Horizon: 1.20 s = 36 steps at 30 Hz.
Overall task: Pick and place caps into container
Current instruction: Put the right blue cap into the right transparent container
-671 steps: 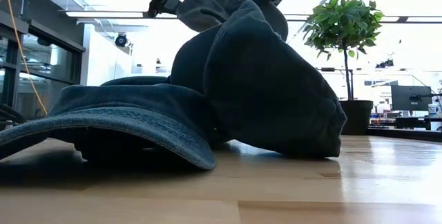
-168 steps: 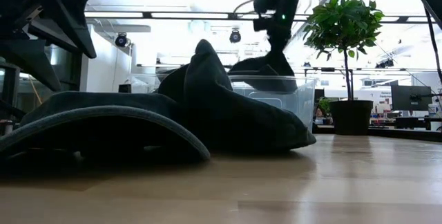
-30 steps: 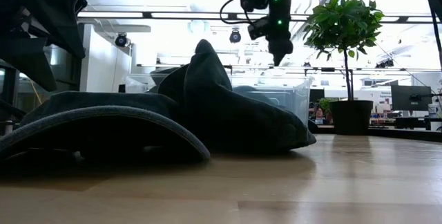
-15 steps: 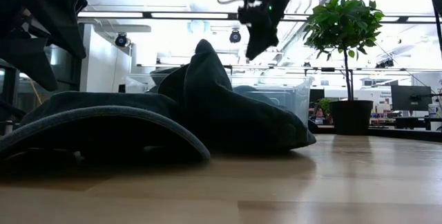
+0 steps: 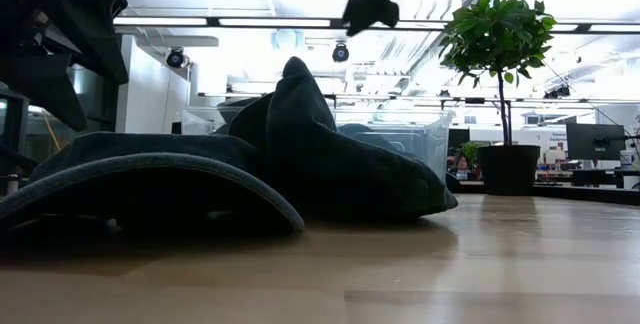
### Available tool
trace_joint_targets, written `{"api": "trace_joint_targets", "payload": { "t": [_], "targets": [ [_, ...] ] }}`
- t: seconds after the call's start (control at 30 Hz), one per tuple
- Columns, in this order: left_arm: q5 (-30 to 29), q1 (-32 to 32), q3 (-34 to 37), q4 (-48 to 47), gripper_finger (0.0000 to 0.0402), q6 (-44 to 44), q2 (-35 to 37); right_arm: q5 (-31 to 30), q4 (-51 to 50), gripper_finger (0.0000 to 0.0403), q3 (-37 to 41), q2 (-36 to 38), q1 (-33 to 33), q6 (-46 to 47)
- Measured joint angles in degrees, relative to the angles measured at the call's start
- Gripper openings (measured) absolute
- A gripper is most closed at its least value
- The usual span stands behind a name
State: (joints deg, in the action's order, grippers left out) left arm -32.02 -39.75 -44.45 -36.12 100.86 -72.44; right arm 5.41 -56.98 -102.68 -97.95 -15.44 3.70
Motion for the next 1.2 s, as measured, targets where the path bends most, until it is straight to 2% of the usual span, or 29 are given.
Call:
{"api": "trace_joint_targets", "payload": {
  "t": [0.17,0.43,0.63,0.8,0.93,1.03,1.2],
  "targets": [
    [-0.01,0.00,0.00,0.04,0.0262,0.00,0.00,-2.50,-0.02,0.0156,0.01,-0.27,8.67,4.40],
    [-0.55,0.00,0.00,1.31,0.0262,-0.76,0.00,-12.55,-2.85,0.0156,0.42,-1.16,17.45,16.90],
    [-3.39,1.19,0.00,5.93,0.0262,-4.11,0.00,-15.65,-7.30,0.0156,0.47,-5.61,19.29,23.69],
    [-1.35,5.89,0.00,11.02,0.0262,-9.82,-0.07,-16.31,-7.84,0.0156,0.49,-8.55,18.73,24.44],
    [3.63,10.76,0.00,16.64,0.0262,-15.89,-0.09,-16.90,-6.19,0.0156,1.01,-8.81,17.44,23.40],
    [4.65,13.11,0.00,18.50,0.0262,-17.55,-0.09,-14.17,1.56,0.0156,7.27,-6.74,15.50,23.00],
    [4.50,14.50,0.00,18.95,0.0262,-17.03,-0.09,-8.82,13.68,0.0156,23.43,-0.11,11.76,25.08]
  ]
}}
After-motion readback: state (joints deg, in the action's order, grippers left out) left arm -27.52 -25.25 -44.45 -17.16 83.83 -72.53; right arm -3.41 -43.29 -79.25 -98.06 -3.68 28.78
